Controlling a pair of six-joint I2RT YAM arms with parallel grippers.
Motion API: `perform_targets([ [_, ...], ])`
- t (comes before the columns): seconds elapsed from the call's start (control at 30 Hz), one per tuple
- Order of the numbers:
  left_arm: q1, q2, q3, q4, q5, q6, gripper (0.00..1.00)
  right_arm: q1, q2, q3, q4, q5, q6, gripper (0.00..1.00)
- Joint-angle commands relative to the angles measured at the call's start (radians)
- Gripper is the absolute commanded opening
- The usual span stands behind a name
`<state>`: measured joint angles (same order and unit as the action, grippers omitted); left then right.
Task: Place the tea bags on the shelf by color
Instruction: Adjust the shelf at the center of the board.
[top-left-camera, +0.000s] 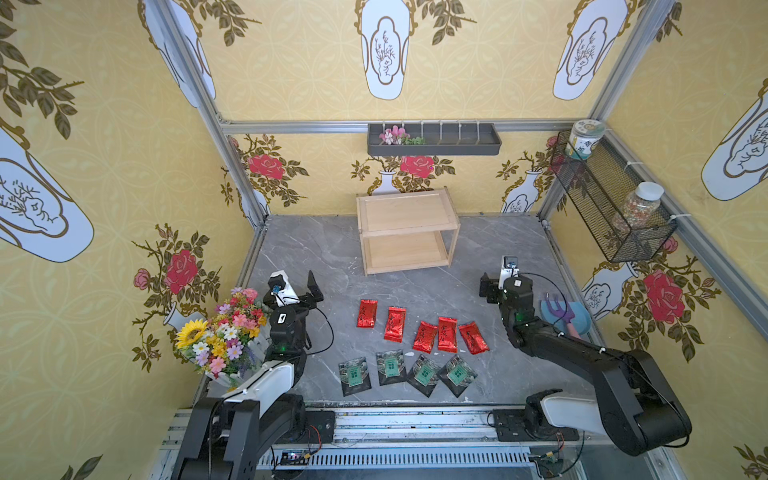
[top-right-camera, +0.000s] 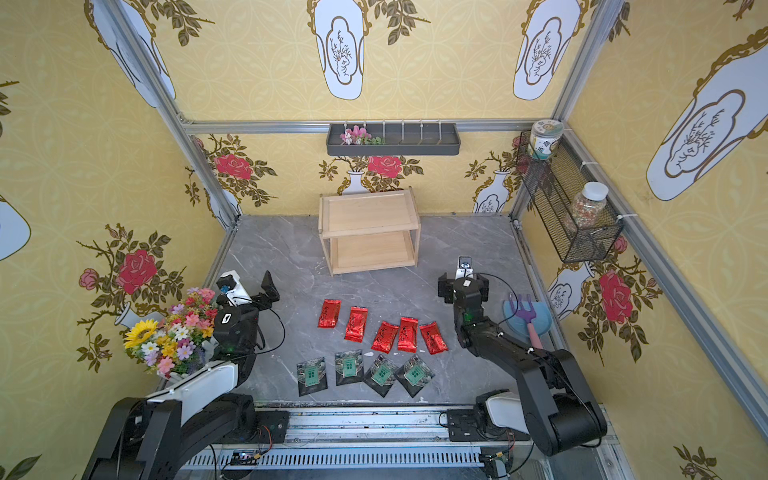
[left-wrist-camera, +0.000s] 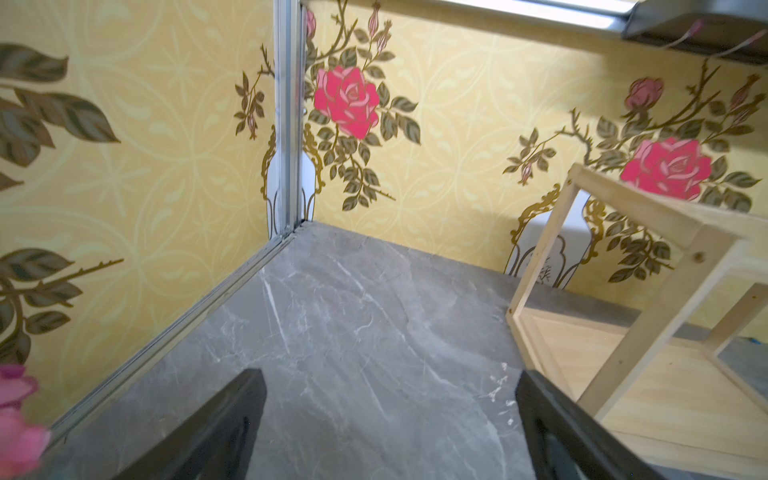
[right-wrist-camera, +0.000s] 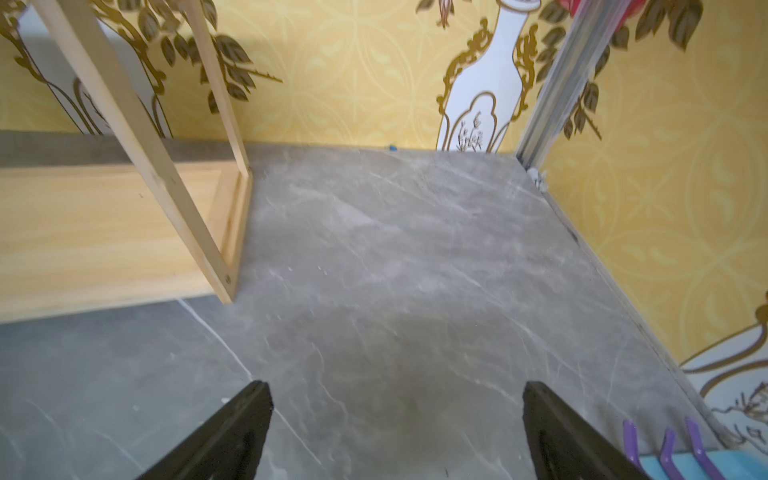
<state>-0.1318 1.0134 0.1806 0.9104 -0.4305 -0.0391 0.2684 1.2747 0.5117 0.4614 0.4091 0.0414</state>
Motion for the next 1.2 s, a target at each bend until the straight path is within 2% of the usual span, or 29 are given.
perform_targets([
  [0.0, -0.059, -0.098, 0.073, -0.250, -0.143, -0.150, 0.99, 0.058, -0.009, 0.119, -0.379, 0.075, 0.084, 0.97],
  [0.07, -0.064, -0.125, 0.171, -0.450, -0.099, -0.309, 0.99, 0.114, -0.005, 0.189, -0.446, 0.050, 0.094, 0.97],
  [0.17, -0.065, -0.073, 0.303, -0.604, 0.060, -0.461, 0.99, 0.150, 0.019, 0.329, -0.567, -0.116, 0.175, 0.97],
  [0.2, -0.066, -0.039, 0.351, -0.632, 0.141, -0.477, 0.99, 0.151, 0.041, 0.393, -0.618, -0.183, 0.227, 0.97],
  [0.37, -0.112, 0.142, 0.537, -0.660, 0.367, -0.594, 0.99, 0.152, 0.184, 0.644, -0.654, -0.489, 0.324, 1.00],
  [0.5, -0.164, 0.314, 0.719, -0.660, 0.470, -0.601, 0.99, 0.115, 0.303, 0.805, -0.674, -0.587, 0.348, 0.98],
  [0.63, -0.174, 0.454, 0.866, -0.664, 0.511, -0.590, 0.99, 0.030, 0.380, 0.914, -0.705, -0.657, 0.357, 1.00],
  [0.7, -0.172, 0.501, 0.911, -0.667, 0.517, -0.585, 0.99, 0.002, 0.393, 0.939, -0.708, -0.676, 0.344, 0.97],
  [0.97, -0.149, 0.610, 1.002, -0.712, 0.493, -0.582, 0.99, -0.029, 0.500, 1.036, -0.676, -0.752, 0.316, 0.92],
  [1.17, -0.139, 0.689, 1.075, -0.719, 0.550, -0.581, 0.96, -0.029, 0.563, 1.076, -0.670, -0.759, 0.314, 0.87],
])
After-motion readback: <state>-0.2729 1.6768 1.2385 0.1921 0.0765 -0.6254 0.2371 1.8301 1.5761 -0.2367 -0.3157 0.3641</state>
